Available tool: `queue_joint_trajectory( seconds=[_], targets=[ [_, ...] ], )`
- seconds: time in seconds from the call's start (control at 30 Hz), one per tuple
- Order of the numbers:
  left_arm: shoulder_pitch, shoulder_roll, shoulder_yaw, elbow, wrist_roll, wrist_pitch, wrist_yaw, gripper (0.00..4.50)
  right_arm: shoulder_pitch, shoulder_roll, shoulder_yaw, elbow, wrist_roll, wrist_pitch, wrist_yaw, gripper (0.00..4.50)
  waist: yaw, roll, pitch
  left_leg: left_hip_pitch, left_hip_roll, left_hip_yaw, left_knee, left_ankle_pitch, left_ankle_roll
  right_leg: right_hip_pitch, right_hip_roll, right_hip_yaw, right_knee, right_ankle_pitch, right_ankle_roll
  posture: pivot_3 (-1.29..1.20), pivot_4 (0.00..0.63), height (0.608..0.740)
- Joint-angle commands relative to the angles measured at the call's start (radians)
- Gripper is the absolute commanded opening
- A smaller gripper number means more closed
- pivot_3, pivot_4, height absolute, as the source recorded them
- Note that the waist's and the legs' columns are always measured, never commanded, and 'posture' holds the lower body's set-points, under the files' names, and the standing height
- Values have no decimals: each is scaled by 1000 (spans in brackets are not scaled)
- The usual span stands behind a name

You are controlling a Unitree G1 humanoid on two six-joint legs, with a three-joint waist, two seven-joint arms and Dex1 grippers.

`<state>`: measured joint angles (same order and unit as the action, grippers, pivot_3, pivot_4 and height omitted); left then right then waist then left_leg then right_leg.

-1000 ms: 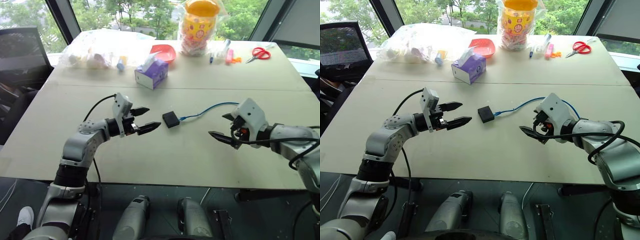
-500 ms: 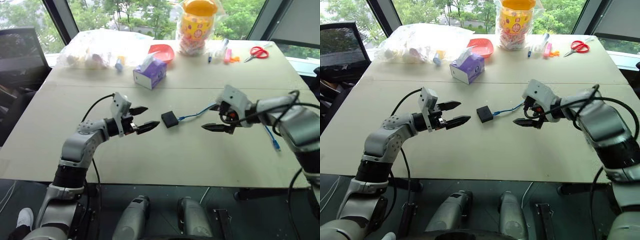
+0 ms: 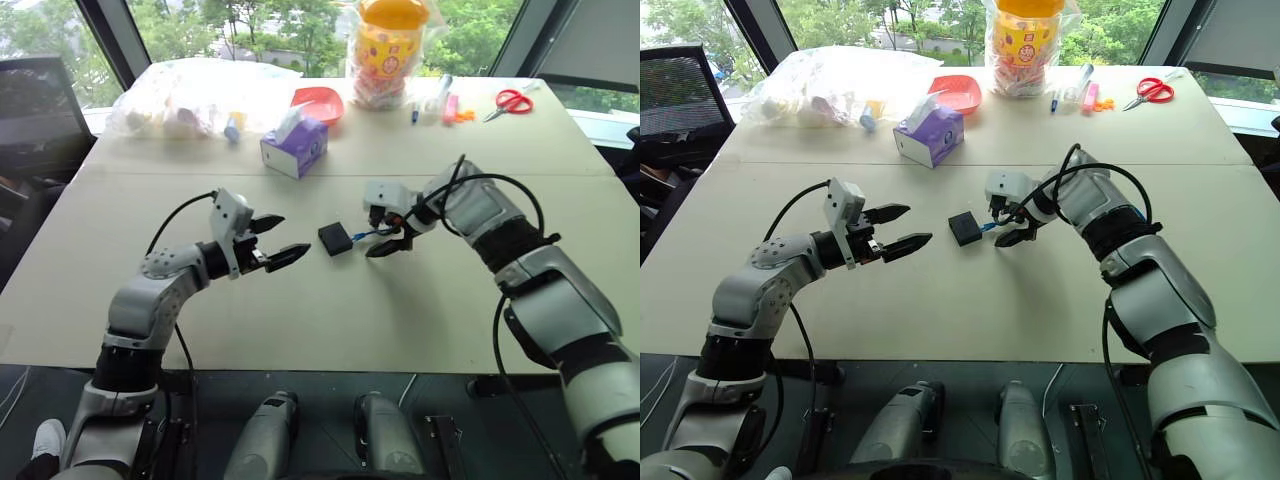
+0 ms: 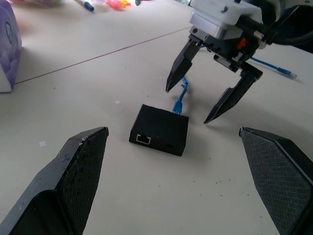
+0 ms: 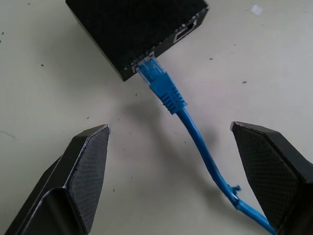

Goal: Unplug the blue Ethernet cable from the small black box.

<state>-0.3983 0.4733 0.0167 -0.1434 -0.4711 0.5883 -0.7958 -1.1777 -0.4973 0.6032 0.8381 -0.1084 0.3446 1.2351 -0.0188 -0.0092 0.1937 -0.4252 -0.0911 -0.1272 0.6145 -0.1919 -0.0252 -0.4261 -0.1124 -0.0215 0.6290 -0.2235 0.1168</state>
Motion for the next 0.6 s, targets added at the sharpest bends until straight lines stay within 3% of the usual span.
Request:
queue_joint_trajectory(
  seconds=[0.03,0.07,0.2,0.37,0.4,0.57,0.6],
  targets=[
    [2,12,23,-51,-15,-1,12,4476,-61,62,-19,102,-41,-57,22,4153,-4,0,0,0,0,0,0,0,-1,0,1,0,0,0,0,0,150,740],
    [2,12,23,-52,-16,0,13,4476,-71,76,-23,123,-50,-66,27,4153,-4,0,0,1,1,0,0,1,-1,0,2,1,1,1,-1,0,150,740],
    [2,12,23,-49,-16,-3,14,4500,-100,121,-39,179,-77,-87,35,2910,-6,0,0,3,2,0,0,1,-3,0,8,6,1,1,-3,0,150,740],
    [-9,7,18,-34,-11,-13,13,4500,-99,147,-50,198,-117,-110,22,271,-19,0,0,4,3,2,-1,2,-3,0,10,7,2,2,-4,0,150,740],
    [-11,6,17,-31,-10,-15,12,4500,-94,145,-55,195,-122,-112,18,19,-20,0,0,4,3,2,-1,2,-3,0,10,8,2,2,-4,0,150,740],
    [-15,2,10,-22,-11,-15,6,4500,-65,125,-92,138,-139,-131,-67,19,-22,0,0,5,3,3,-1,2,-3,-1,10,9,2,2,-4,0,150,740],
    [-22,-3,7,-9,-13,-12,1,4500,-20,99,-127,40,-150,-143,-165,19,-20,0,0,5,3,3,-1,2,-3,-1,10,9,2,2,-4,0,150,740]
  ],
)
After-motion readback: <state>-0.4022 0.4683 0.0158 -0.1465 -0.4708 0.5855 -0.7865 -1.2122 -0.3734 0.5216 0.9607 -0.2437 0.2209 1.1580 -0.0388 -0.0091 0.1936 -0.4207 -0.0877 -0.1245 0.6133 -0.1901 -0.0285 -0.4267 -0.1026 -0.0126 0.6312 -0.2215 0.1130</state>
